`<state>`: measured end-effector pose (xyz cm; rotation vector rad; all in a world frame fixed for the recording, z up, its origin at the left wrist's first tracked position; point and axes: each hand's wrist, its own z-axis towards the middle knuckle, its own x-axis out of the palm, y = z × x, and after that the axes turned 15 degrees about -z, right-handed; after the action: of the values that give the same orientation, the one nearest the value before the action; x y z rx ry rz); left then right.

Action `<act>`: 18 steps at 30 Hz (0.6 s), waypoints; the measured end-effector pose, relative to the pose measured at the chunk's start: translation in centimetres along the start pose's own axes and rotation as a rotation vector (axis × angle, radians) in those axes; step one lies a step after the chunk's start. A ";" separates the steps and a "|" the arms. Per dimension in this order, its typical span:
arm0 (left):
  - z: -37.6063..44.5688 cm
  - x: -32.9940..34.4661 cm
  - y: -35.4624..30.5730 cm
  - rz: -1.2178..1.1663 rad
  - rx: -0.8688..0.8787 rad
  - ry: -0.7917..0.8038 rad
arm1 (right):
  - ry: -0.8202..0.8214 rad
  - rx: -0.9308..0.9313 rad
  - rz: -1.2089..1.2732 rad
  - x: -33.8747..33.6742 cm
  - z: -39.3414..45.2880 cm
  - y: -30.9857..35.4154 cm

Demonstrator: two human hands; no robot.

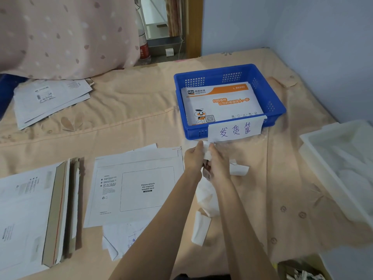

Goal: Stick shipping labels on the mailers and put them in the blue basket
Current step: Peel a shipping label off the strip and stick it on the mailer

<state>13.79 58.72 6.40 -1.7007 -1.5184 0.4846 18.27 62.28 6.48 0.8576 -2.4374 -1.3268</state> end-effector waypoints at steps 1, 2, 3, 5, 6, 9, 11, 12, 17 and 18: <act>0.0 -0.1 -0.1 -0.012 -0.008 0.003 | 0.023 0.014 0.014 -0.1 0.0 -0.1; 0.1 -0.2 -0.2 -0.027 -0.016 0.012 | 0.037 0.023 0.036 -0.3 0.1 -0.2; 0.1 -0.2 -0.3 -0.038 -0.019 0.018 | 0.043 0.034 0.046 -0.3 0.0 -0.2; 0.1 0.0 -0.3 -0.029 0.009 0.004 | 0.042 0.037 0.043 -0.2 -0.1 -0.1; 0.1 0.1 -0.1 0.014 0.060 -0.013 | 0.038 0.031 0.036 -0.2 -0.1 0.0; 0.1 0.0 0.4 0.281 0.317 -0.052 | 0.009 0.054 0.016 -0.1 0.4 0.8; -0.2 -0.2 0.4 0.402 0.422 -0.042 | -0.046 0.011 -0.152 -0.1 0.6 1.1; -0.3 -0.2 0.5 0.424 0.451 -0.025 | -0.111 -0.046 -0.296 0.0 0.5 1.2; -0.5 0.1 0.7 0.256 0.349 0.049 | -0.248 -0.171 -0.311 0.7 0.6 0.6; -0.6 0.1 0.6 0.170 0.262 0.050 | -0.224 -0.129 -0.213 0.8 0.8 0.5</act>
<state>14.67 58.69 6.35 -1.6279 -1.2214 0.6931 17.05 62.63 6.40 1.0064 -2.4418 -1.7215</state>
